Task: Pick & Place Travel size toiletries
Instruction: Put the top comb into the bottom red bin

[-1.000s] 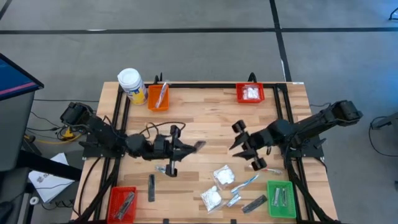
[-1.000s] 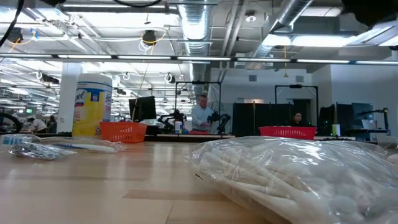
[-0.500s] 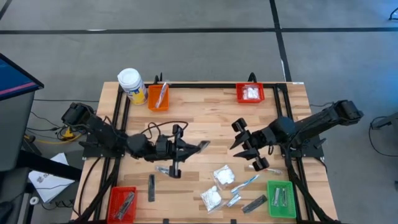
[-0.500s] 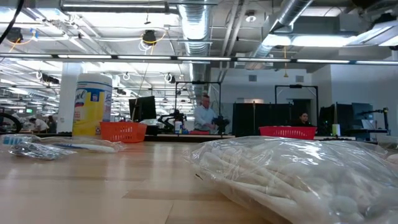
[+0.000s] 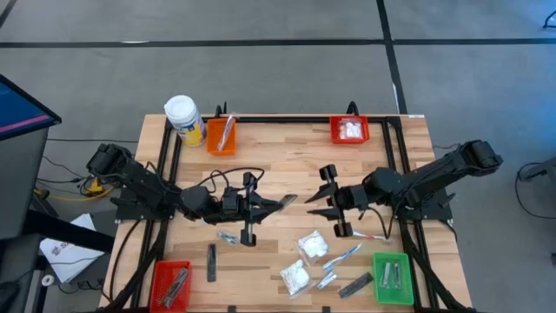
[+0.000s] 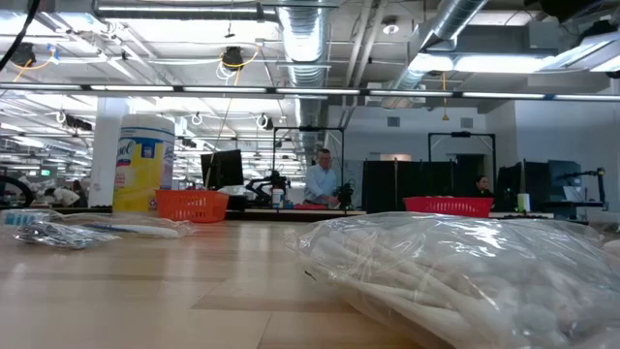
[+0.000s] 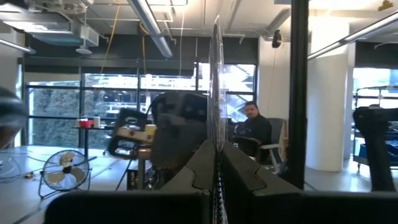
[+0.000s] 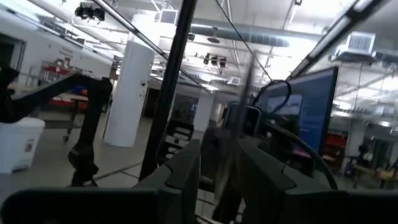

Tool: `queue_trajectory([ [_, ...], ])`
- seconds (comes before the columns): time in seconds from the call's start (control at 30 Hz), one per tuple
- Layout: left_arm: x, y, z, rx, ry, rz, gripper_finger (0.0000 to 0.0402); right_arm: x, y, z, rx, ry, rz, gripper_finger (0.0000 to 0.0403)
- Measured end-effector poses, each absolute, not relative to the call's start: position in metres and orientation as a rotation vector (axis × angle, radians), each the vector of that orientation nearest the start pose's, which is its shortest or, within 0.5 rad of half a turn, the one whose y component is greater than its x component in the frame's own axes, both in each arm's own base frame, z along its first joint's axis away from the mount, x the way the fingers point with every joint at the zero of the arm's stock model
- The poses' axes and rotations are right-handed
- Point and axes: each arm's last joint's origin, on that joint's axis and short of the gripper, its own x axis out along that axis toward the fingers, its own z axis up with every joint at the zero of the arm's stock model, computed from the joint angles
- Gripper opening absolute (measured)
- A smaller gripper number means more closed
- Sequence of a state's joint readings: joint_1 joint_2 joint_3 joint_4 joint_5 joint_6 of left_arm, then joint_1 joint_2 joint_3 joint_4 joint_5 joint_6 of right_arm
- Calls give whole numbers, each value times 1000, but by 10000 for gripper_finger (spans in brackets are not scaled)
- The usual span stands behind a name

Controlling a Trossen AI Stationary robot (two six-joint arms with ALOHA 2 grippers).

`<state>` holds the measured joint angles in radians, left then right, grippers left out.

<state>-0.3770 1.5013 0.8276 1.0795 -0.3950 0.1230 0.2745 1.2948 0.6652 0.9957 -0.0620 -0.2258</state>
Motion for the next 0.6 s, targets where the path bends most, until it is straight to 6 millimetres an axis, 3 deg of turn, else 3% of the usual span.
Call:
queue_trajectory([
  [0.6,305,-99,291,1,-311,32,5,265,72,294,-70,-336,248,107],
])
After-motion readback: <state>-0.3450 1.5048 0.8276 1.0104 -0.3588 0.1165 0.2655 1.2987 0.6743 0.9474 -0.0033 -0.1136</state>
